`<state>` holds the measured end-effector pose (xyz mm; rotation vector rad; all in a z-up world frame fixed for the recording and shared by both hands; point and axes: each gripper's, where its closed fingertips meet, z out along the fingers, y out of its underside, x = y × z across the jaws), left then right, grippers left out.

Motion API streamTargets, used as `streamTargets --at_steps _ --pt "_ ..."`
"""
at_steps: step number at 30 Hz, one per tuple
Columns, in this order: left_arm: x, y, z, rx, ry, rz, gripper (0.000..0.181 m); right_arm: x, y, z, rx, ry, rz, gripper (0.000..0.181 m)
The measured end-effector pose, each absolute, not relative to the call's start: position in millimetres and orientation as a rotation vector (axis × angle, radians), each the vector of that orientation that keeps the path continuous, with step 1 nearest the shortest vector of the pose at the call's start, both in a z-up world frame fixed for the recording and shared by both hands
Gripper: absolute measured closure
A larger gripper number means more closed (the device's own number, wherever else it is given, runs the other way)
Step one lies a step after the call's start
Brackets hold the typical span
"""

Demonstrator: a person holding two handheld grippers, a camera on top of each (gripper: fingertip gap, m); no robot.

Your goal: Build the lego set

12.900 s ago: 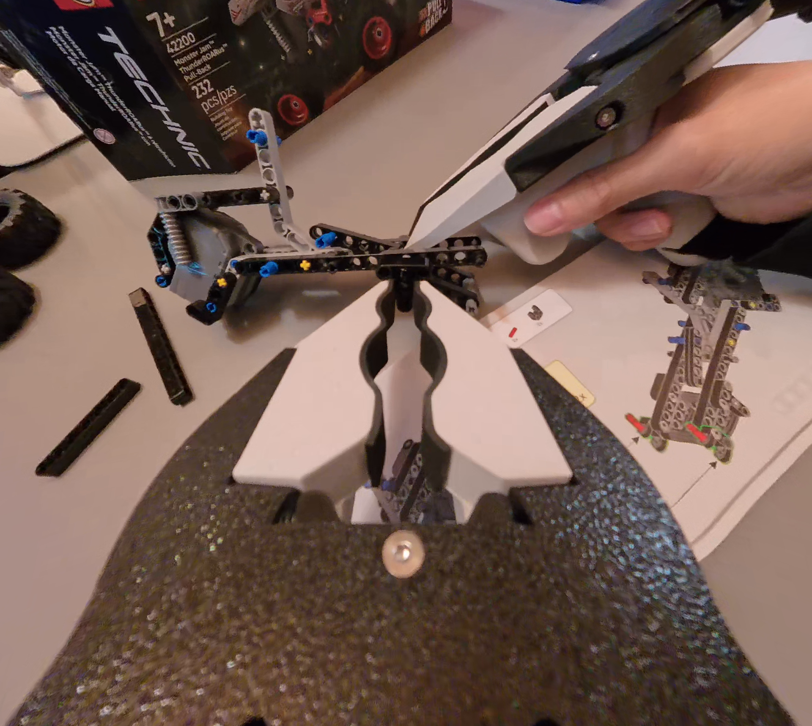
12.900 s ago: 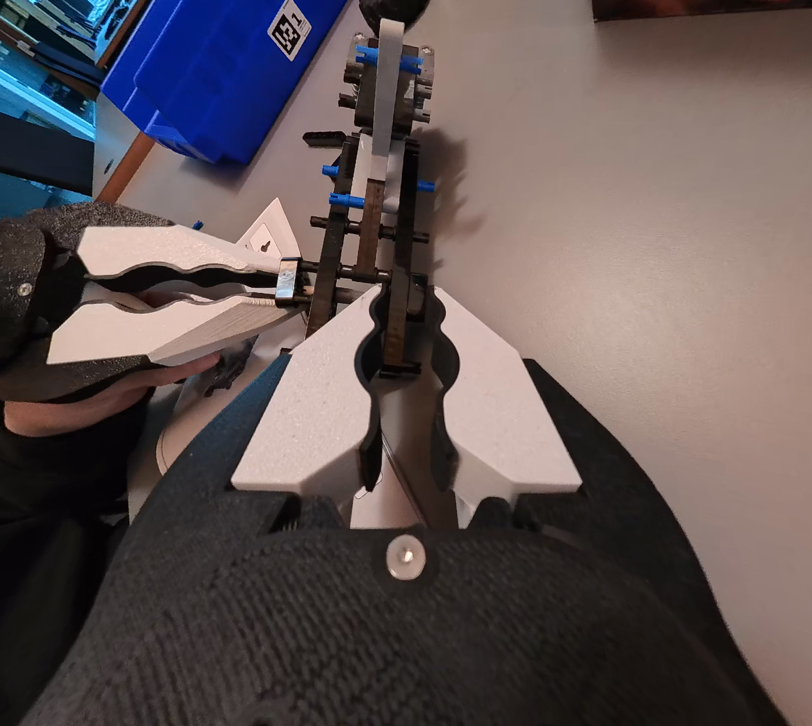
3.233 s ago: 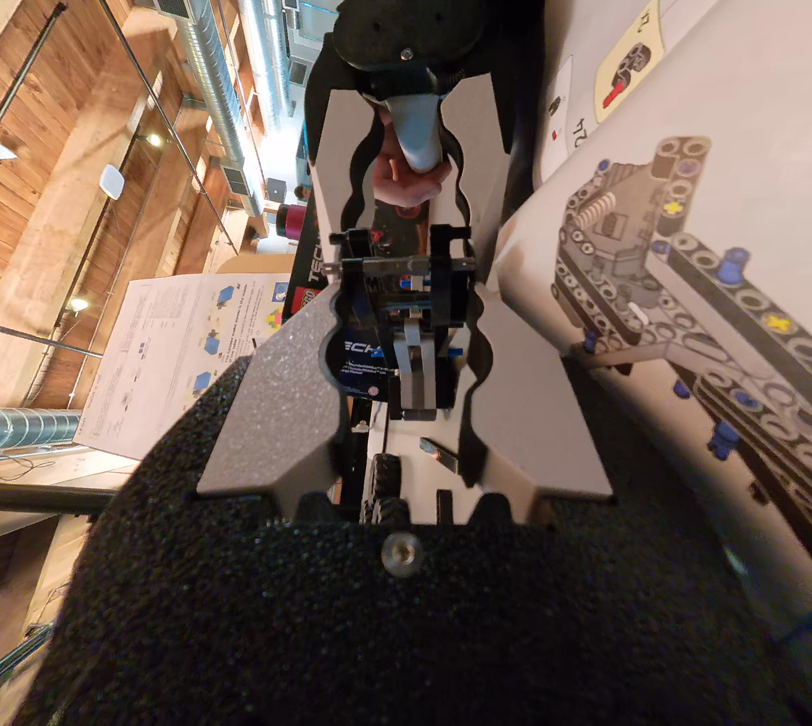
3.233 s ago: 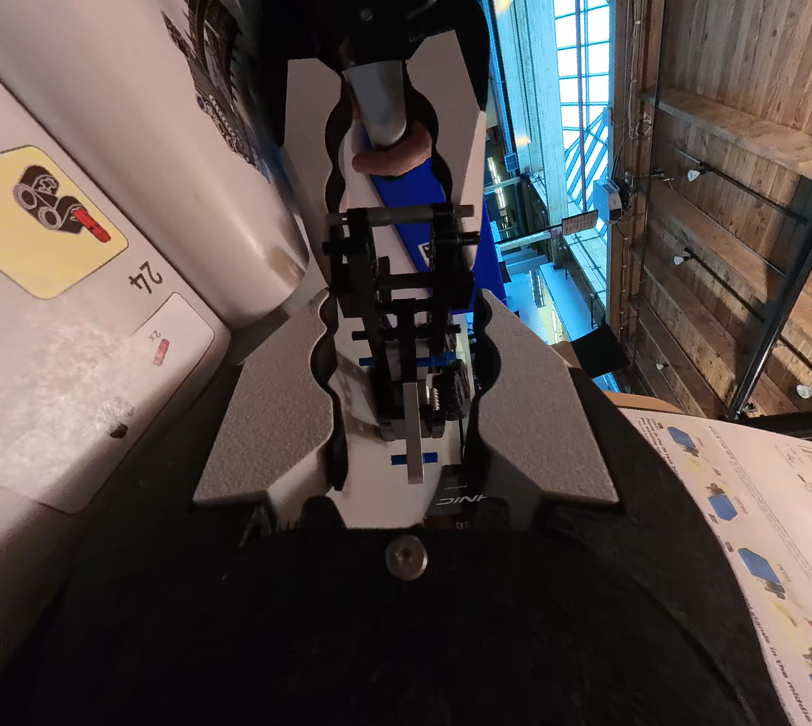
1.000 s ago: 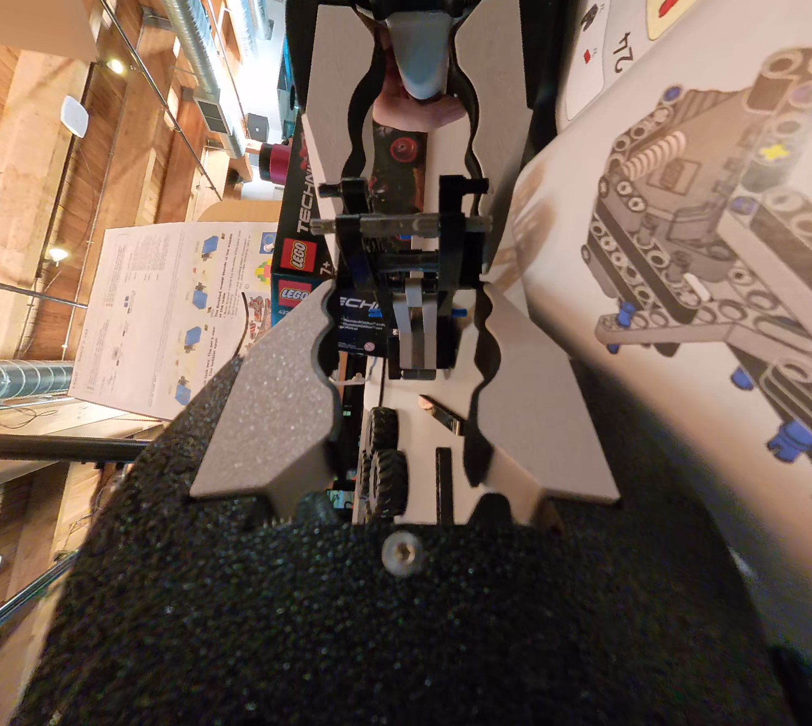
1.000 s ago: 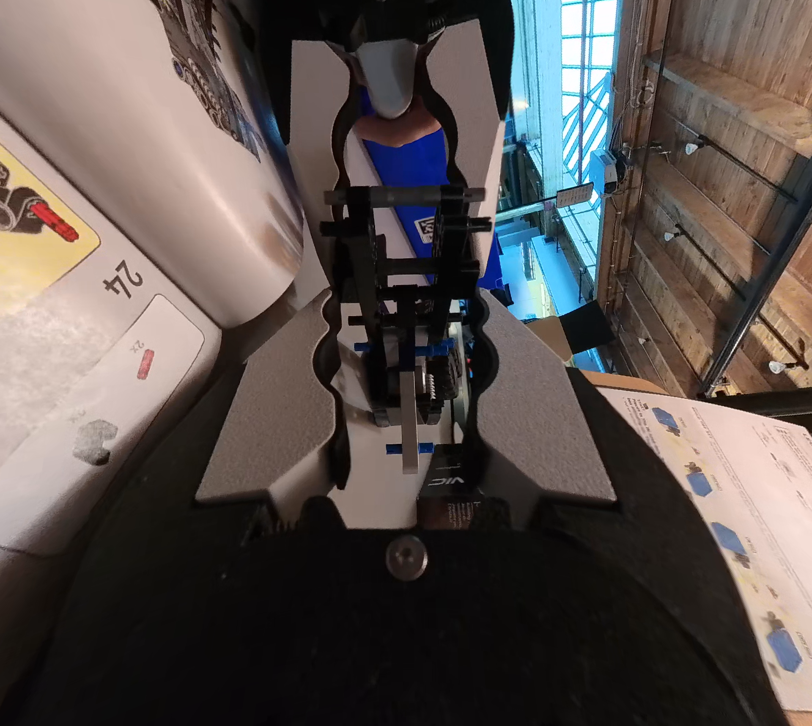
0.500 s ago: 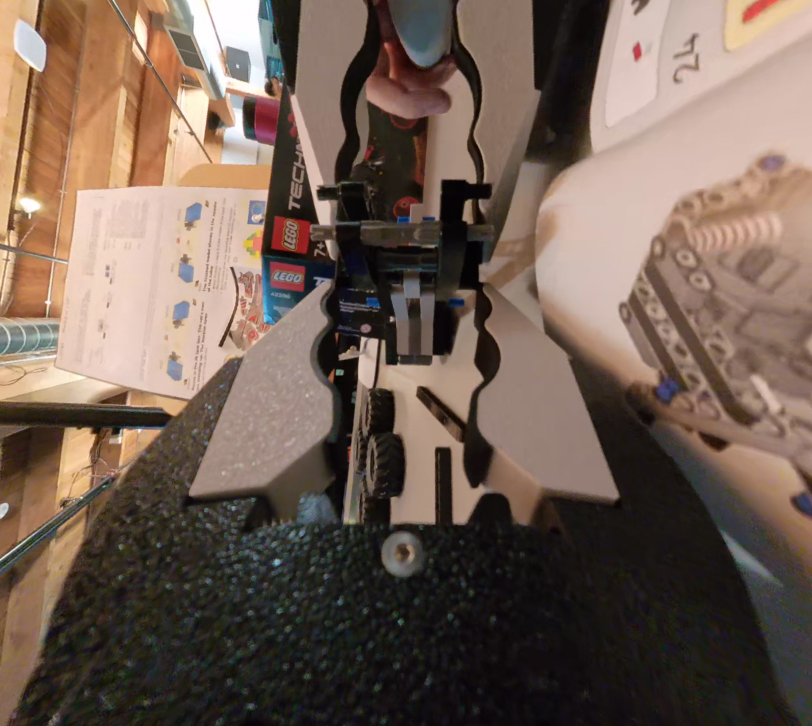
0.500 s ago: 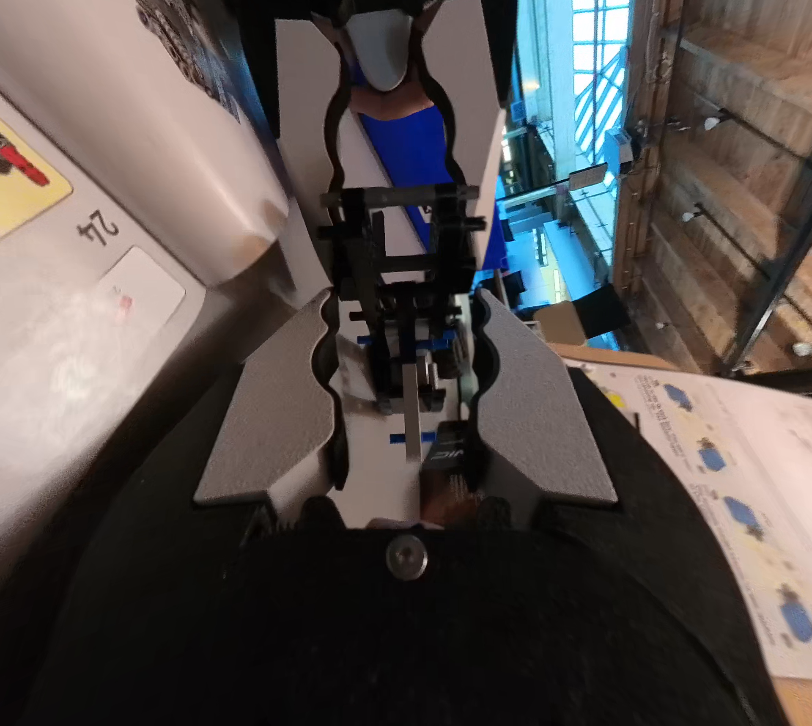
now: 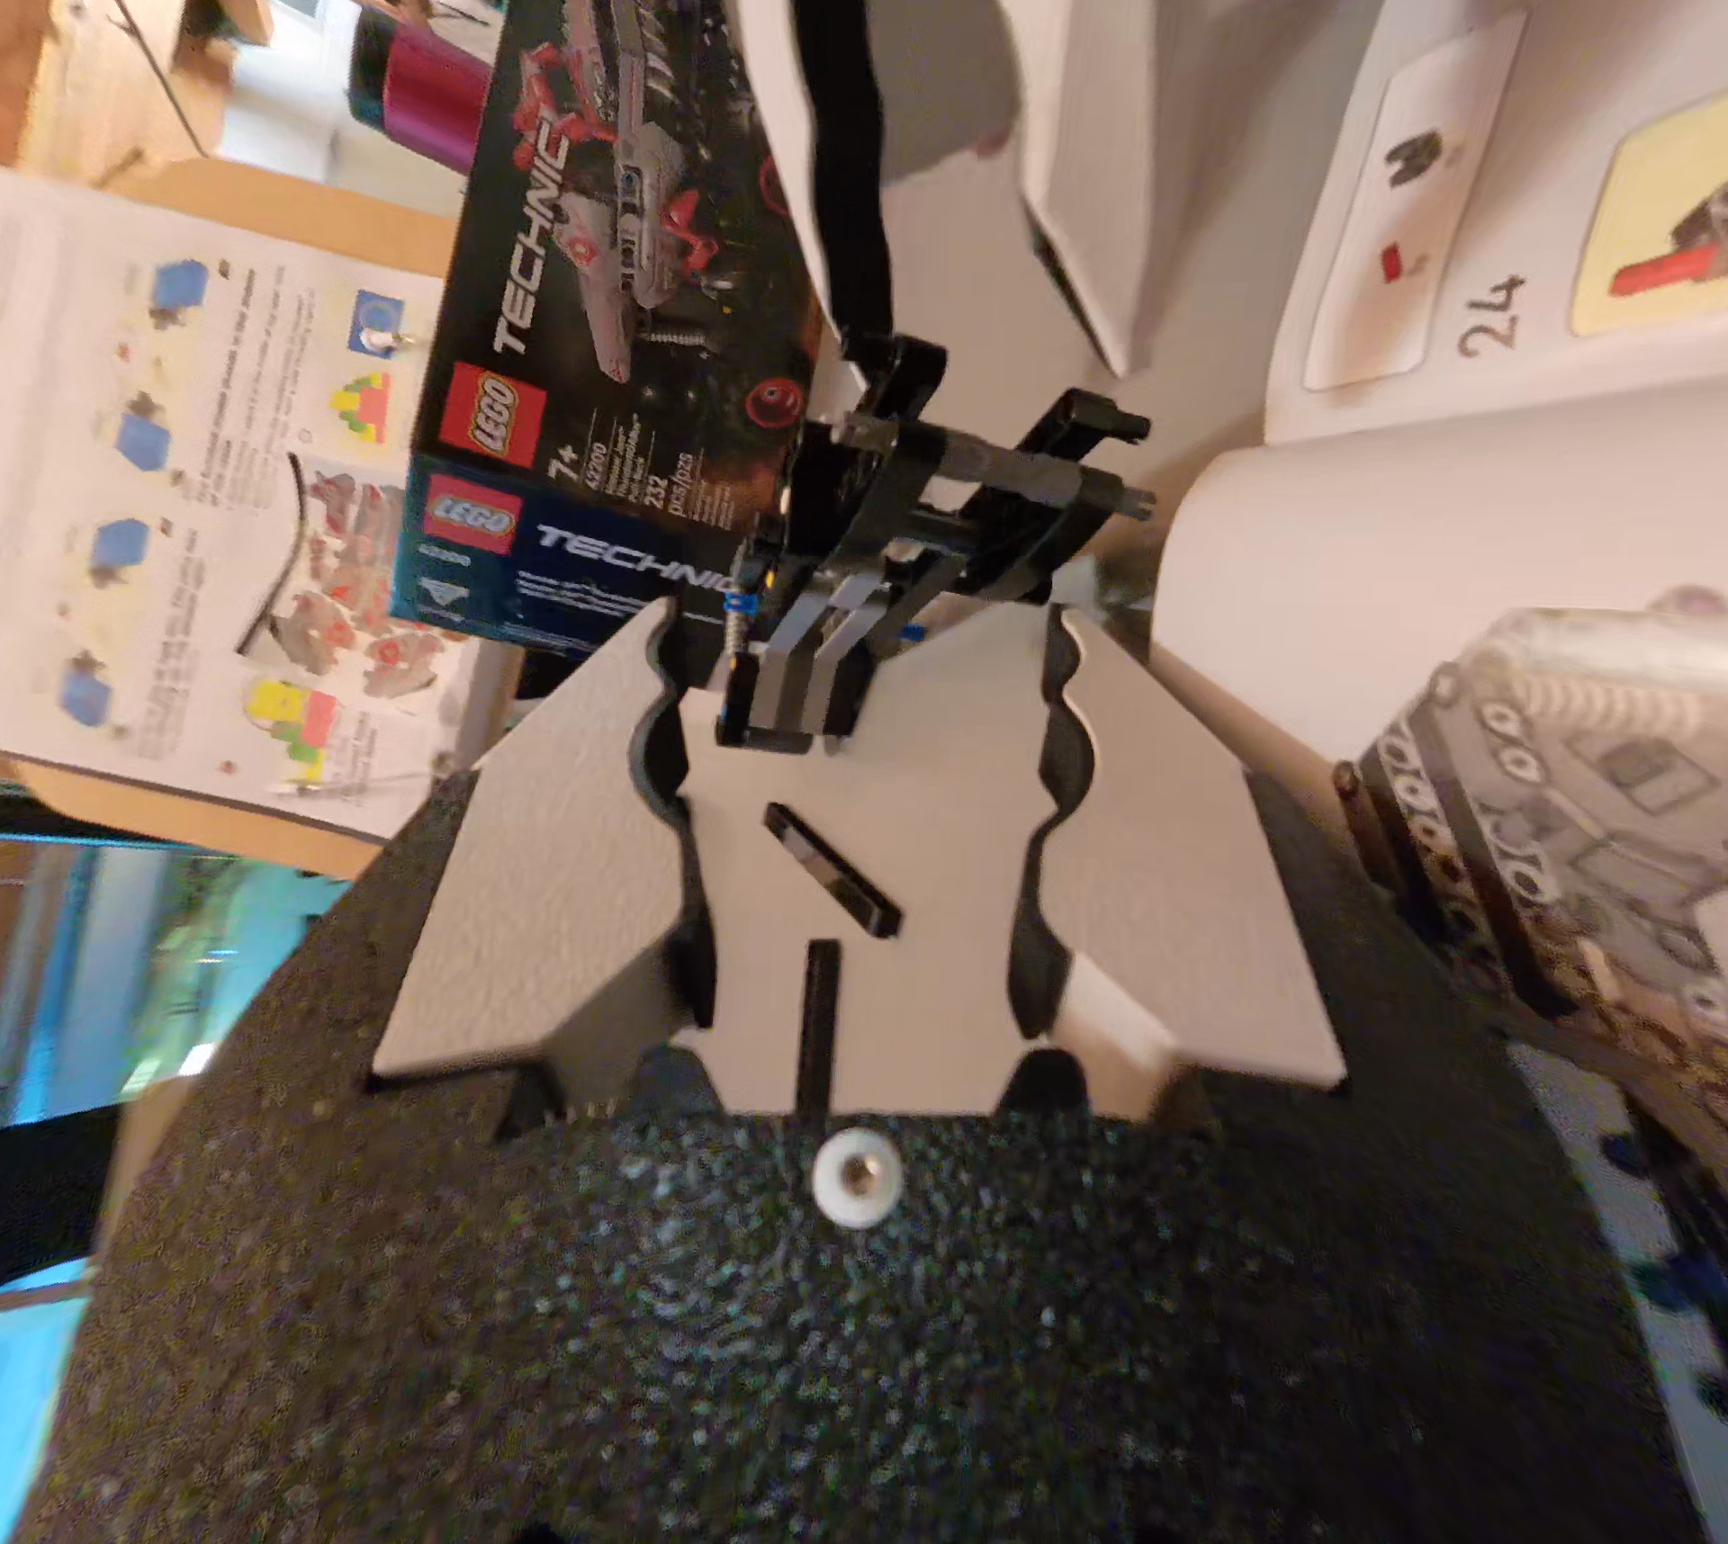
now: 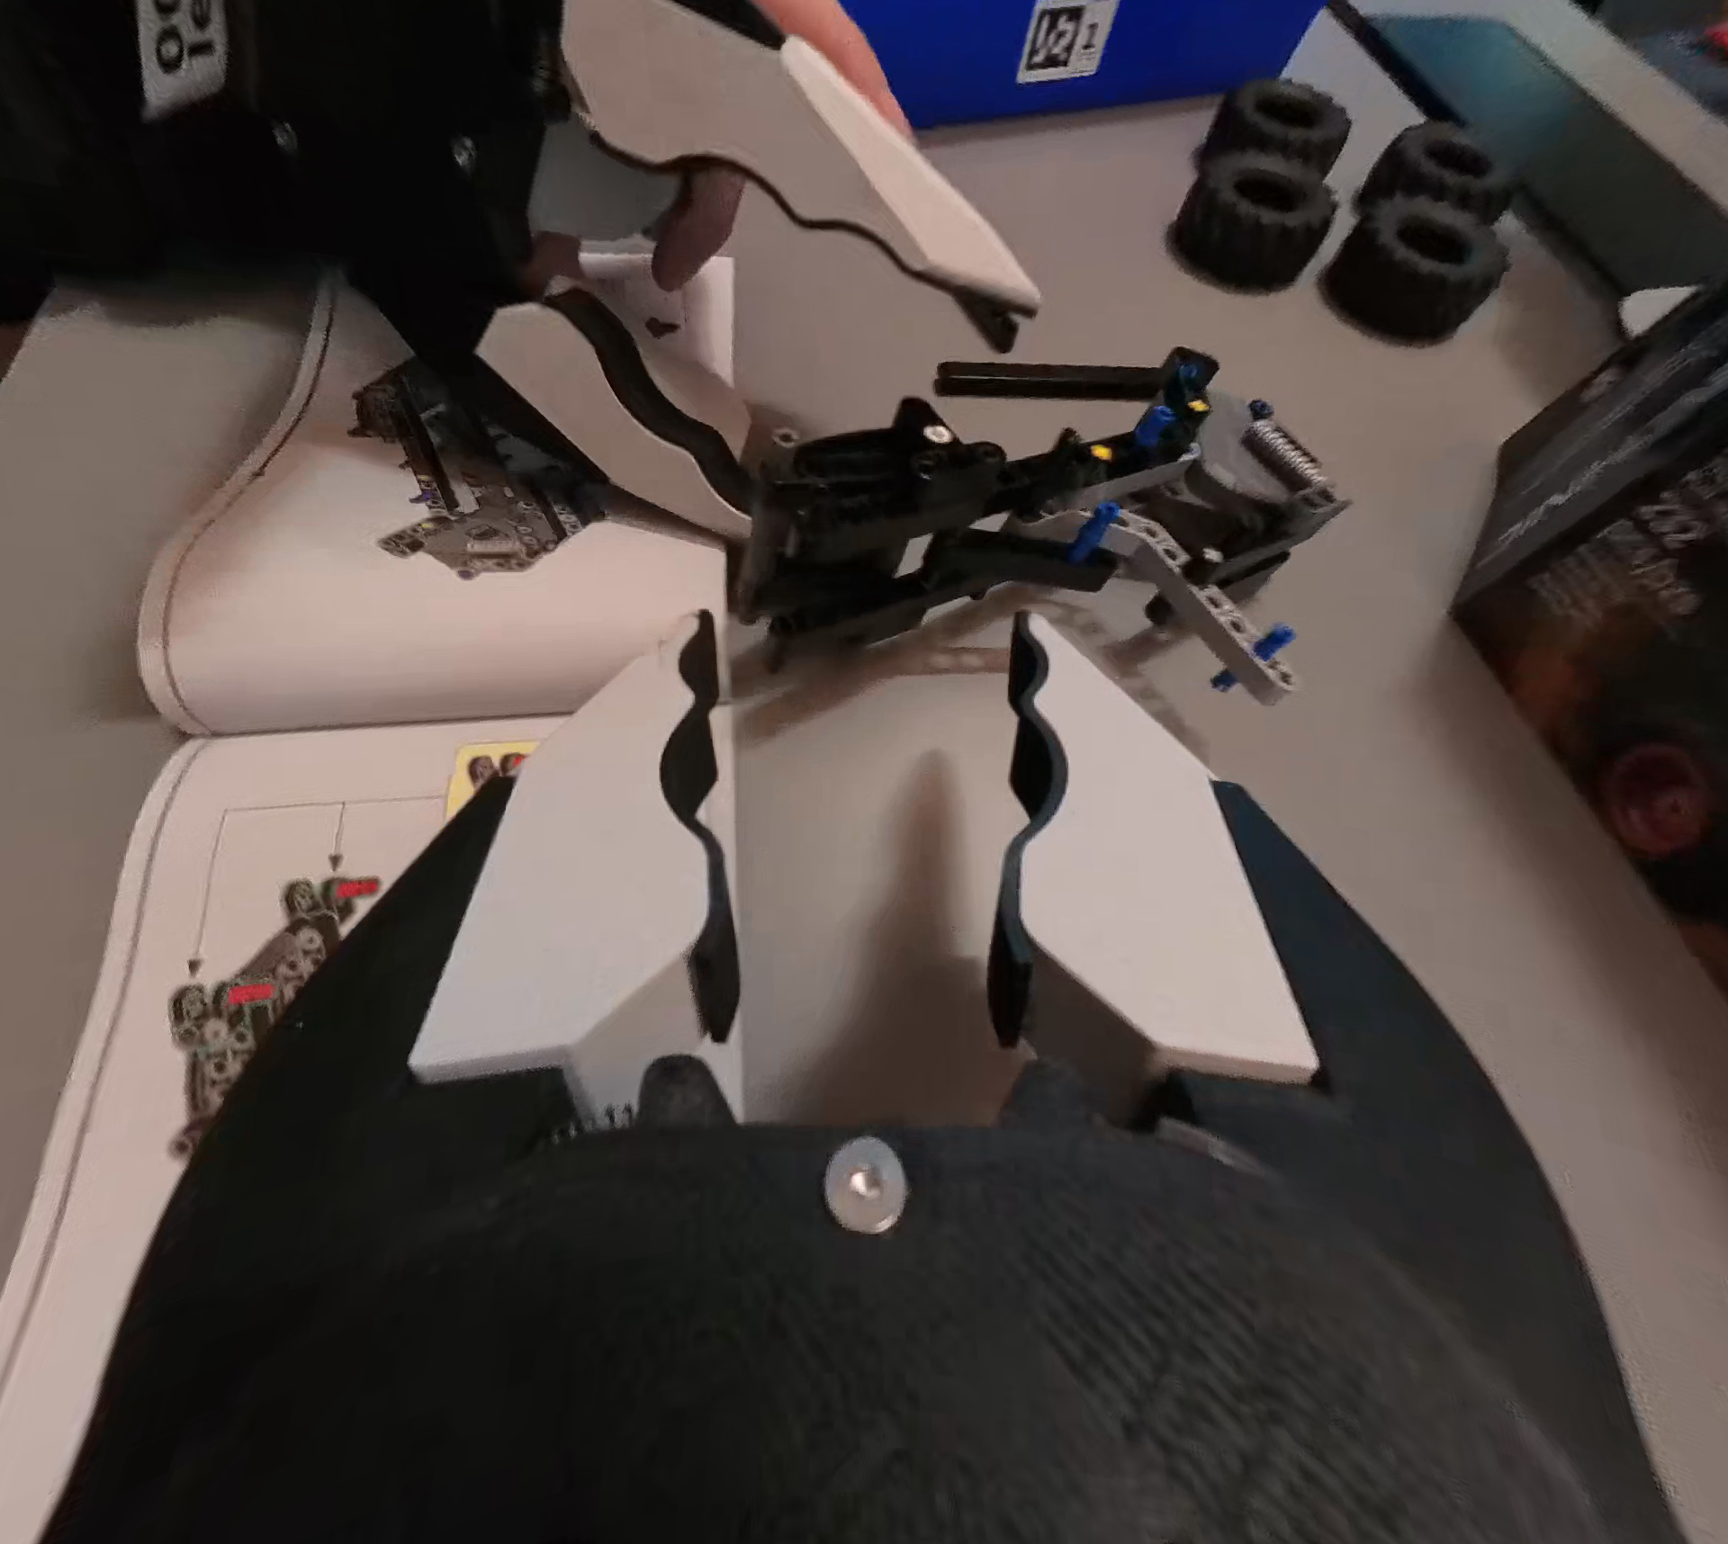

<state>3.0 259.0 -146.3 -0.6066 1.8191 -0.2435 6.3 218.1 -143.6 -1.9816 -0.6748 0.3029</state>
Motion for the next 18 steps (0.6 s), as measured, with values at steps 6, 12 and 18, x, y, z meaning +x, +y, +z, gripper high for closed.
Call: streamTargets --at_steps 6,12,18 --pt "-18.9 272.0 -140.9 -0.814 1.784 -0.489 0.102 -5.9 234.5 -143.2 -1.908 -0.653 0.24 0.16" --pt "-26.2 296.6 -129.7 -1.052 1.686 -0.681 0.112 22.1 230.5 -159.2 -1.969 -0.706 -0.001 0.181" --pt "-22.6 290.5 -115.0 -1.245 1.649 -0.828 0.126 43.5 221.7 -146.2 -1.973 -0.554 0.02 0.159"
